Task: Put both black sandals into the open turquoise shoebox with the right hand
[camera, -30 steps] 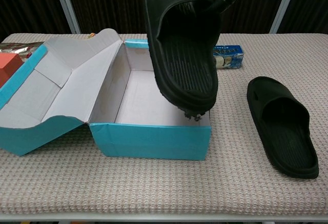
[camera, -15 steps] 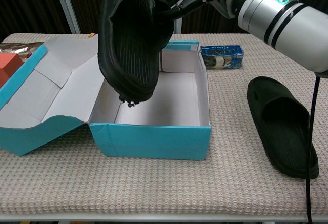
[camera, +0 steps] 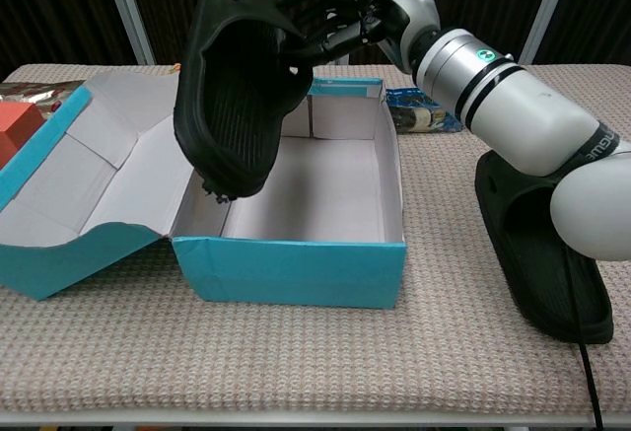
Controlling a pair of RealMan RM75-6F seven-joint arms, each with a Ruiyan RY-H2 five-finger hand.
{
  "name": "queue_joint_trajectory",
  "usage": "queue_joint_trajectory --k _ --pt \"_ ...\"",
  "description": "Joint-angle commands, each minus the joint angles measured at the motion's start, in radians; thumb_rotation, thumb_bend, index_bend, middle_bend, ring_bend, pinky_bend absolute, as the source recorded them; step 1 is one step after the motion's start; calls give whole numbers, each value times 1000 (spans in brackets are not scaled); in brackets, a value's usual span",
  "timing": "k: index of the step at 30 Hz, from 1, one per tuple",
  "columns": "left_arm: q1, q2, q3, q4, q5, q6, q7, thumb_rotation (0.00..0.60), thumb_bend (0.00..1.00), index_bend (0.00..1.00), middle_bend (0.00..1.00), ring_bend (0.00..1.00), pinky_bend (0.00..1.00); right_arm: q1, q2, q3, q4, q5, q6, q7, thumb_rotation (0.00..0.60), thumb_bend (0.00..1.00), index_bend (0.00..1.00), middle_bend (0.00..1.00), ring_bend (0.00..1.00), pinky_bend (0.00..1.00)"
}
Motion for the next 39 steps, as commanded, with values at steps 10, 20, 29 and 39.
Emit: queue_joint_trajectory --k 10,20,29,39 --pt "5 -2 1 17 -2 5 -16 600 0 96 144 41 162 36 -85 7 136 -13 -45 50 600 31 446 412 361 333" --pt "10 0 2 32 -5 8 -37 600 0 96 144 41 162 51 -146 7 219 -5 -80 54 600 32 445 412 361 333" --pt "11 -6 6 49 -5 2 -55 600 0 96 144 41 162 64 -176 5 286 -7 -114 79 600 34 446 412 361 334" --pt "10 -6 5 56 -1 5 -67 600 0 96 144 41 162 59 -189 -17 332 -16 -149 91 600 33 446 411 361 334"
